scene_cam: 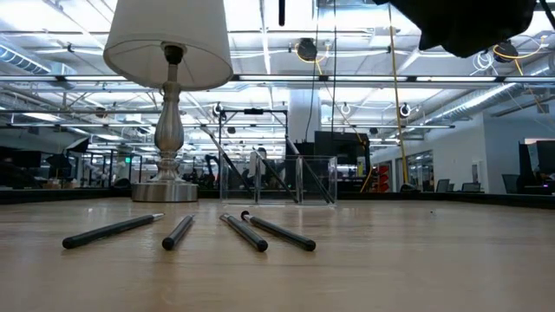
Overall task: Put items in baskets/containers
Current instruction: Put the black eyeshadow brush into the transparent organizer
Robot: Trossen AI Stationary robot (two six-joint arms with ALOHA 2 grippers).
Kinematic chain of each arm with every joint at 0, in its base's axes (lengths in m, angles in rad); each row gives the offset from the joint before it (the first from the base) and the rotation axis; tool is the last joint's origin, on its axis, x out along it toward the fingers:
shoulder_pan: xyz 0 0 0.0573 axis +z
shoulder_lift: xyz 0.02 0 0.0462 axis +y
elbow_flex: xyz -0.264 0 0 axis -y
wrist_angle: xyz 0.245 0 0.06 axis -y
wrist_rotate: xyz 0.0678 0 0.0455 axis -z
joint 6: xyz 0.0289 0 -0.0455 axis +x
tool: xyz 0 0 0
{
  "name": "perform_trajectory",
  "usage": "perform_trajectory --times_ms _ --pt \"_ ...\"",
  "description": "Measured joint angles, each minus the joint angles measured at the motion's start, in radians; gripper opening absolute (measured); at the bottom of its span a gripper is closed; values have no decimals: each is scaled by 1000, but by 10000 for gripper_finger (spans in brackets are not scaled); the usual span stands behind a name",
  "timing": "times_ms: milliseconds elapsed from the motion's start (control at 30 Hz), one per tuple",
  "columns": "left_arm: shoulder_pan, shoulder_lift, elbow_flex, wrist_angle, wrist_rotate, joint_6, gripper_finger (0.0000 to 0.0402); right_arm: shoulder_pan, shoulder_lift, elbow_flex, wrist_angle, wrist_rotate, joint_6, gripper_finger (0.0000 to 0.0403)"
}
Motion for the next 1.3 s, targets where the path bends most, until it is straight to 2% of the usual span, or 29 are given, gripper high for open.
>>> perform_trajectory --times_ms 133,233,333,567,900,1067,1300 --pt "26 0 0 20 35 6 188 23 28 0 30 0 -14 0" --pt "43 0 0 58 126 29 216 37 23 2 41 10 -60 0" --pt "60 0 0 81 186 39 234 52 26 2 29 64 -89 0" --pt "101 1 0 141 314 64 241 58 25 2 -3 142 -106 0" --pt "166 1 0 153 367 -8 241 65 25 2 -16 169 -105 0" --pt "181 1 0 150 393 -28 212 65 25 2 -17 170 -106 0" --pt "181 1 0 141 413 -27 119 65 25 2 -18 170 -109 0"
